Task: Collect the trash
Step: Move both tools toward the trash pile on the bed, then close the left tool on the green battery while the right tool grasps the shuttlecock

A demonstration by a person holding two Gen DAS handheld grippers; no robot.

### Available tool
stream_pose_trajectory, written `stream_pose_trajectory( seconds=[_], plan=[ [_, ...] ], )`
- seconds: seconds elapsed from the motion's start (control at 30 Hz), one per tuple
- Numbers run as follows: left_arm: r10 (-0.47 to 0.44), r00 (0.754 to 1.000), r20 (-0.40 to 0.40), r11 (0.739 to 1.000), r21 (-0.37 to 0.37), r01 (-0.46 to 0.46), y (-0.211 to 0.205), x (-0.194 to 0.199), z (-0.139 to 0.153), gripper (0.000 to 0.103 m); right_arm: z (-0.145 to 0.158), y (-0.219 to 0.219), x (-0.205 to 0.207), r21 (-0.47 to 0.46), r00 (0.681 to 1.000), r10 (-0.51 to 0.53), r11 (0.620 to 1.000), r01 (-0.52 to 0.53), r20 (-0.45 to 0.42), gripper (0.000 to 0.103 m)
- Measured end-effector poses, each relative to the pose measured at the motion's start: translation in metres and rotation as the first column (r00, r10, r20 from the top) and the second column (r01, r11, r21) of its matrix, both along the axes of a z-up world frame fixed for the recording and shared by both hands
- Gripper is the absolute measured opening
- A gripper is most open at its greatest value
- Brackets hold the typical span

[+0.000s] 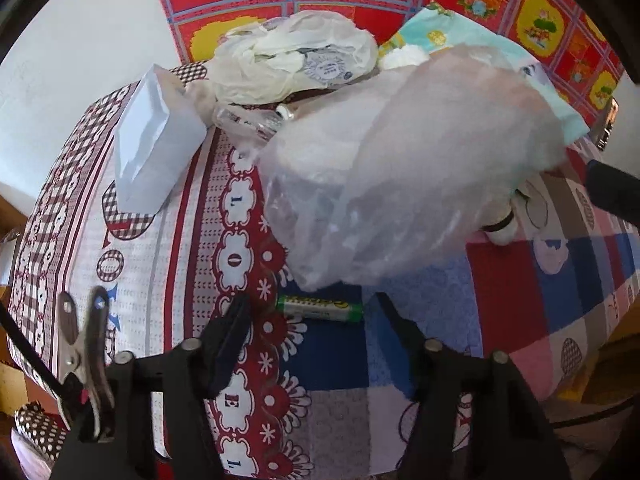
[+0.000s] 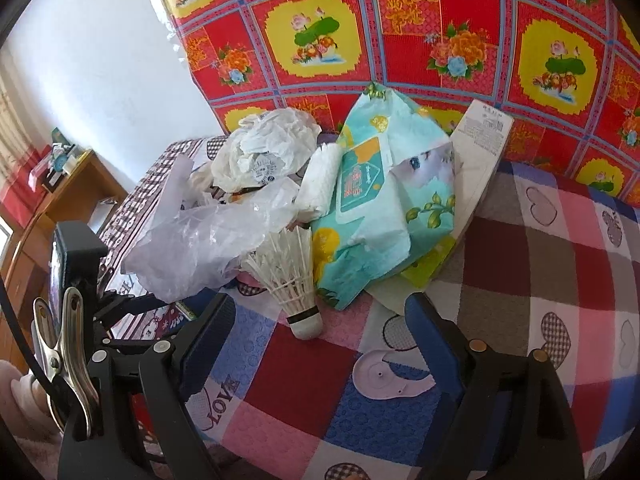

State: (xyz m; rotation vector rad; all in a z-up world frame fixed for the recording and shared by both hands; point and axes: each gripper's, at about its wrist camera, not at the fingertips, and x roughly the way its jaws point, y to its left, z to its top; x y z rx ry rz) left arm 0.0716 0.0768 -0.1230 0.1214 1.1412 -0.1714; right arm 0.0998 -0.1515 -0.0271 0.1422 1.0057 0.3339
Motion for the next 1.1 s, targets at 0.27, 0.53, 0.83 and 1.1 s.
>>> stream_pose_trajectory(
  seconds=[0.27,0.53,0.83,1.1],
  plan=[
    [-0.029,1.0,0.003,0.999,-0.013,0.029,0.003,-0.002,0.003,0.046,-0.008,0.008,0.002,0.005,0.999,-0.009,1.0,0.009,-0.046,0.081],
    [0.034,0.999,-0.001,0.997,-0.065,-0.034,0.022,0.0,0.015,0.046,-0.016,0.013,0.007,0.028,0.996,-0.006,1.0,0.008,-0.088,0.076],
    [0.141,0.99,-0.02,0.982,-0.124,-0.143,0.048,-0.005,0.036,0.046,-0.024,0.027,0.017,0.007,0.994,0.049,0.999,-0.048,-0.096,0.065],
    [0.176,0.984,-0.009,0.978,-0.116,-0.175,0.058,-0.007,0.046,0.046,-0.036,0.039,0.021,-0.034,0.993,0.072,0.997,-0.076,-0.098,0.057]
  ],
)
